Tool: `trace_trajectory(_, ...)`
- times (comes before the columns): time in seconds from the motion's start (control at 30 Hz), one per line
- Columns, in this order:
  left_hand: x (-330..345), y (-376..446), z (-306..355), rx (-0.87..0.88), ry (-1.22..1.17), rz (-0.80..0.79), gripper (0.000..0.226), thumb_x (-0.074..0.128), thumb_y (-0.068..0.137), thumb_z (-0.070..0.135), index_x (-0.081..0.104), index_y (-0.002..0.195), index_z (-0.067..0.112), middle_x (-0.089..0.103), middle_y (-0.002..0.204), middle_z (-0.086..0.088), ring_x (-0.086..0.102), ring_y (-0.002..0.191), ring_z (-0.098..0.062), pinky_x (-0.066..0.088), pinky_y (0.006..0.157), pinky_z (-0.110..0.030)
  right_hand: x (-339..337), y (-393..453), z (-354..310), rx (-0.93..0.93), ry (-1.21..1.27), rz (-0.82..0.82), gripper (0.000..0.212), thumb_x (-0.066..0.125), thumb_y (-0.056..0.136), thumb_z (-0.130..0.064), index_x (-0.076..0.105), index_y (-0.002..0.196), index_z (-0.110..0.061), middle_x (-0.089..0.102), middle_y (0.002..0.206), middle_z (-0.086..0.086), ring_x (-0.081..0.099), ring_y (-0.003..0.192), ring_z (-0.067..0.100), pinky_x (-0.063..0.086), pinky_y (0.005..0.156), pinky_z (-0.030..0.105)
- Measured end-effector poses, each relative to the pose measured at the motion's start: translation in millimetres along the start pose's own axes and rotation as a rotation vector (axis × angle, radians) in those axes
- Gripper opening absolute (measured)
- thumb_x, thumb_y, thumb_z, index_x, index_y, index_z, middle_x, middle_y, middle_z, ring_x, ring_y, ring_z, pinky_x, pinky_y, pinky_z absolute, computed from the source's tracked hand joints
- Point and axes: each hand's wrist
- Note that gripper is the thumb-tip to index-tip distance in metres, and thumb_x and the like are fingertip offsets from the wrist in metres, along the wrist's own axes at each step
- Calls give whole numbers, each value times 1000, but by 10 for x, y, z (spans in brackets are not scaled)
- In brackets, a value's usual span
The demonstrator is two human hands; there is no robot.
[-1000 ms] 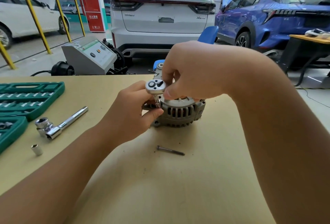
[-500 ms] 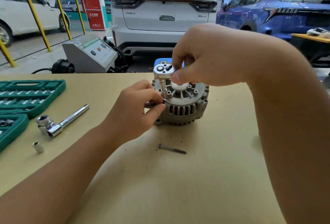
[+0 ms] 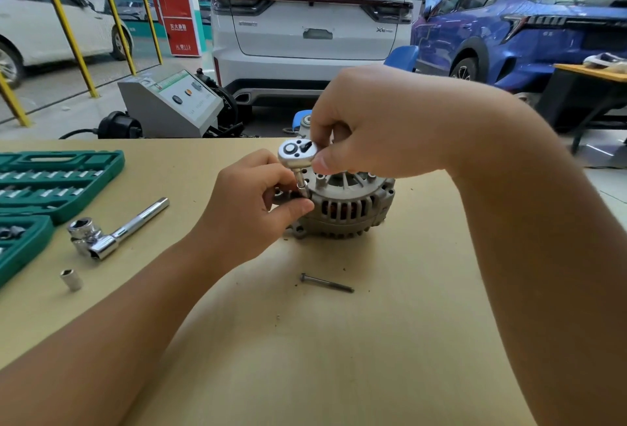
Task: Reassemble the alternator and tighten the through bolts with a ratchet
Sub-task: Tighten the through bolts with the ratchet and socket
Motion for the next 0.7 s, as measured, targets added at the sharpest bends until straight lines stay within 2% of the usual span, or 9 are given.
trace_trajectory(0.13,0,3,8,39,11,-4,23,92,74,7,74,88,4,48,74,29,48,64,3,36,61,-8,5,-11,-42,-12,-13,-24,15,70,93,-40,71,84,-27,55,68,-10,51,62,7,35,55,25)
trace_trajectory(0.23,15,1,90,119,-53,40,17,82,84,17,73,95,7,55,81,40,53,72,16,35,66,1,16,23,-62,-23,-51,-40,14,71,91,-33,64,79,-33,57,73,-12,55,68,12,47,69,33)
trace_trajectory(0.3,9,12,115,99,-120,86,13,74,93,29,70,93,17,58,77,29,56,69,7,39,63,-6,13,55,-88,-2,-92,-29,25,72,89,-29,58,71,-36,55,73,-13,57,71,16,53,76,39)
trace_trajectory(0.4,17,29,126,23,-173,121,29,71,95,35,77,90,7,68,77,5,63,69,-10,51,62,-30,10,79,-102,22,-108,1,37,73,86,-24,51,61,-38,53,72,-15,59,72,17,55,77,42)
trace_trajectory(0.47,22,45,148,19,-201,99,29,71,93,34,78,94,6,68,78,6,61,69,-7,51,64,-26,9,66,-90,41,-114,24,38,76,84,-22,52,61,-40,52,72,-16,58,70,17,52,72,40)
trace_trajectory(0.53,18,63,137,19,-203,72,25,74,92,30,77,92,5,68,76,1,62,67,-14,51,61,-31,15,50,-64,70,-113,66,33,73,83,-14,62,67,-41,53,75,-15,56,69,14,48,65,35)
trace_trajectory(0.6,-6,64,115,22,-210,56,18,75,91,25,76,89,7,68,74,-6,64,66,-22,53,60,-39,31,56,-48,85,-111,163,34,67,83,-7,74,83,-40,57,82,-14,57,71,15,46,59,30)
trace_trajectory(0.67,-20,41,101,13,-266,59,9,76,91,26,74,93,17,71,75,-2,67,66,-19,57,60,-36,45,53,-55,75,-120,187,27,66,86,-11,75,95,-35,56,84,-13,58,74,15,51,60,30)
trace_trajectory(0.7,-19,30,105,-21,-316,65,7,76,91,26,72,96,23,72,76,2,69,66,-18,59,60,-32,43,47,-67,68,-132,142,19,69,87,-17,75,97,-32,55,82,-13,58,75,15,53,63,30)
Point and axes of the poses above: each hand's wrist, its own y-axis towards the middle knuckle, its own x-axis out of the palm, z = x × y
